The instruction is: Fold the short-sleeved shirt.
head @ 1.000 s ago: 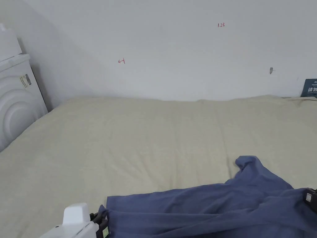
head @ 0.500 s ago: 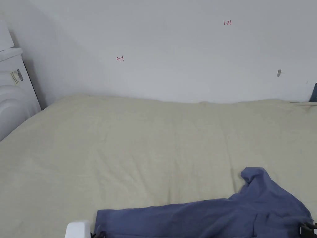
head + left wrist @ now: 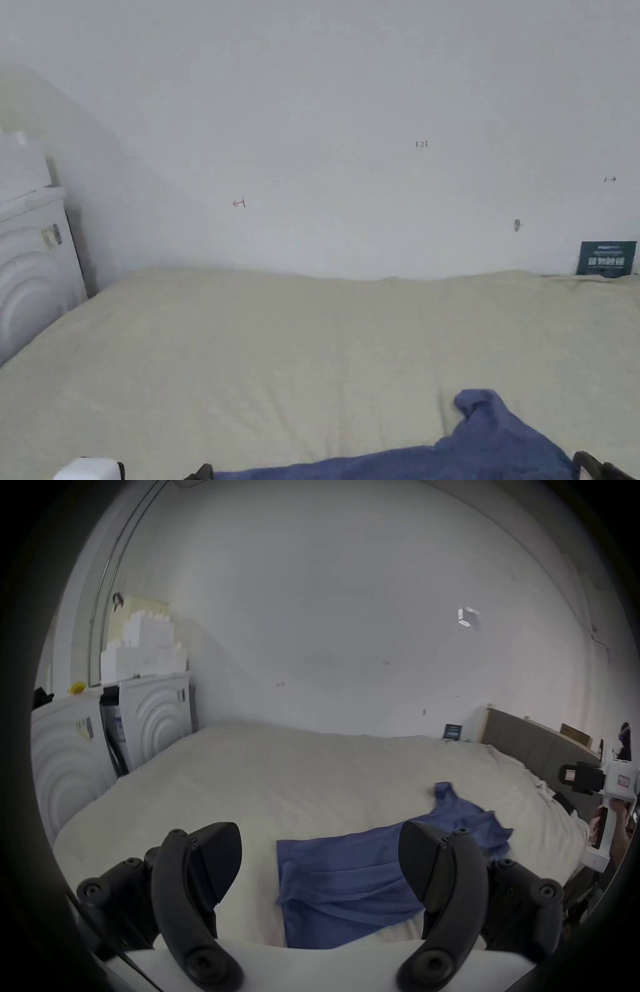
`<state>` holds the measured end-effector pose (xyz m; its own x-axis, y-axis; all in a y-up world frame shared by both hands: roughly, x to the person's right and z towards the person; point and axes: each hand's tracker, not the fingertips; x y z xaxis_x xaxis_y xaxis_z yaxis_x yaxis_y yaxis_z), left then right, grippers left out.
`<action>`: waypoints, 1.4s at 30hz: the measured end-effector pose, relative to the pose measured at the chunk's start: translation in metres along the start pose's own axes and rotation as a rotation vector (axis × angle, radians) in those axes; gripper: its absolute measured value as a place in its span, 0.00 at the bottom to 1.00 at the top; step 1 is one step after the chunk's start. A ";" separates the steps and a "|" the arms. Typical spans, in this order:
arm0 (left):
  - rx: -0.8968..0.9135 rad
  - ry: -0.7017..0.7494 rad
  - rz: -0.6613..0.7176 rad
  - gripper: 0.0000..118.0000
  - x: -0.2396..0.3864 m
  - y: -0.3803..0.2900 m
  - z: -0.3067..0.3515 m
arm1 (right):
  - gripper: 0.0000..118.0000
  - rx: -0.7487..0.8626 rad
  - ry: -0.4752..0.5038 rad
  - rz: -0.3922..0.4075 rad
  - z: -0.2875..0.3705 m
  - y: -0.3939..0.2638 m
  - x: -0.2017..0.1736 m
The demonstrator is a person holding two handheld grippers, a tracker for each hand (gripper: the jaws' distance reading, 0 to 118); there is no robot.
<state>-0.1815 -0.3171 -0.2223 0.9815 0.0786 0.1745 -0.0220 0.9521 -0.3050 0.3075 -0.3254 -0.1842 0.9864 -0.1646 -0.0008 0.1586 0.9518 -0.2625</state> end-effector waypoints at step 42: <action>-0.168 0.025 0.144 0.06 0.015 -0.097 0.032 | 0.03 -0.144 0.037 -0.164 0.064 -0.064 -0.046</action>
<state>-0.1705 -0.3989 -0.1596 0.9750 0.2011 0.0949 -0.1328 0.8688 -0.4770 0.2551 -0.3618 -0.1057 0.9453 -0.3257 0.0187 0.3060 0.8654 -0.3969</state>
